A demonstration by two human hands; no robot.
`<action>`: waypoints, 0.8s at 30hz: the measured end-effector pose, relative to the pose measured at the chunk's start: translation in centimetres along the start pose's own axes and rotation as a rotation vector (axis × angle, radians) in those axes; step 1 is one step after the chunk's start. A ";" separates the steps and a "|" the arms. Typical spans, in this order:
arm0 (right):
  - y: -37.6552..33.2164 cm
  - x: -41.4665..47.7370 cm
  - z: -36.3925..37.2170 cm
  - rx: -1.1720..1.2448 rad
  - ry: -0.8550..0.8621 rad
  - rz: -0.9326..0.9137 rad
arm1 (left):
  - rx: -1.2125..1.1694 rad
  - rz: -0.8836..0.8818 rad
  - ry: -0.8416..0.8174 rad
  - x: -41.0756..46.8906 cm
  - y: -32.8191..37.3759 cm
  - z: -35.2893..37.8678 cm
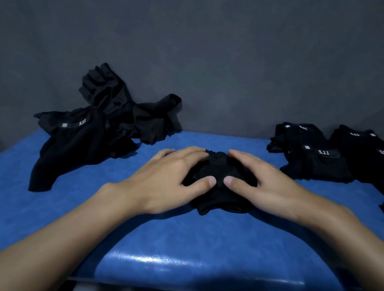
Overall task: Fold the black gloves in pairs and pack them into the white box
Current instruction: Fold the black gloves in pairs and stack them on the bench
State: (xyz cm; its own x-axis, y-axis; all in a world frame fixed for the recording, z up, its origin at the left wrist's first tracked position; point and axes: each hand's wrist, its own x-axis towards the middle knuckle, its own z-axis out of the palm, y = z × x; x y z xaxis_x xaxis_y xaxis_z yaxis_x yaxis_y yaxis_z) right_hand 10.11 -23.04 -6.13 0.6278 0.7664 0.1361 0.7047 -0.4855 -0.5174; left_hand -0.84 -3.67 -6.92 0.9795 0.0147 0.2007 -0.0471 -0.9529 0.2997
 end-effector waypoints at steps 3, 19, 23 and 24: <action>0.4 0.2 0.2 -0.069 -0.085 0.017 | 0.051 -0.015 -0.039 0.1 -0.5 0.5; -0.5 1.3 -0.6 0.029 0.093 -0.057 | 0.032 -0.027 0.107 0.0 -2.4 -2.4; -2.5 4.1 -0.5 0.043 0.121 -0.113 | 0.205 -0.106 0.301 -0.4 -4.9 -5.5; -3.2 5.1 -0.3 0.032 0.116 -0.137 | 0.257 -0.142 0.325 -0.5 -5.8 -6.1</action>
State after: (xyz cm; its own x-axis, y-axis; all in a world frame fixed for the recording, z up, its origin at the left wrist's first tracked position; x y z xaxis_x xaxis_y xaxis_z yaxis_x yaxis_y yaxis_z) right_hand 11.14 -17.75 -3.54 0.5622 0.7696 0.3027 0.7763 -0.3649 -0.5141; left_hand -2.21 3.72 -3.09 0.8584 0.2061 0.4698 0.1735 -0.9784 0.1122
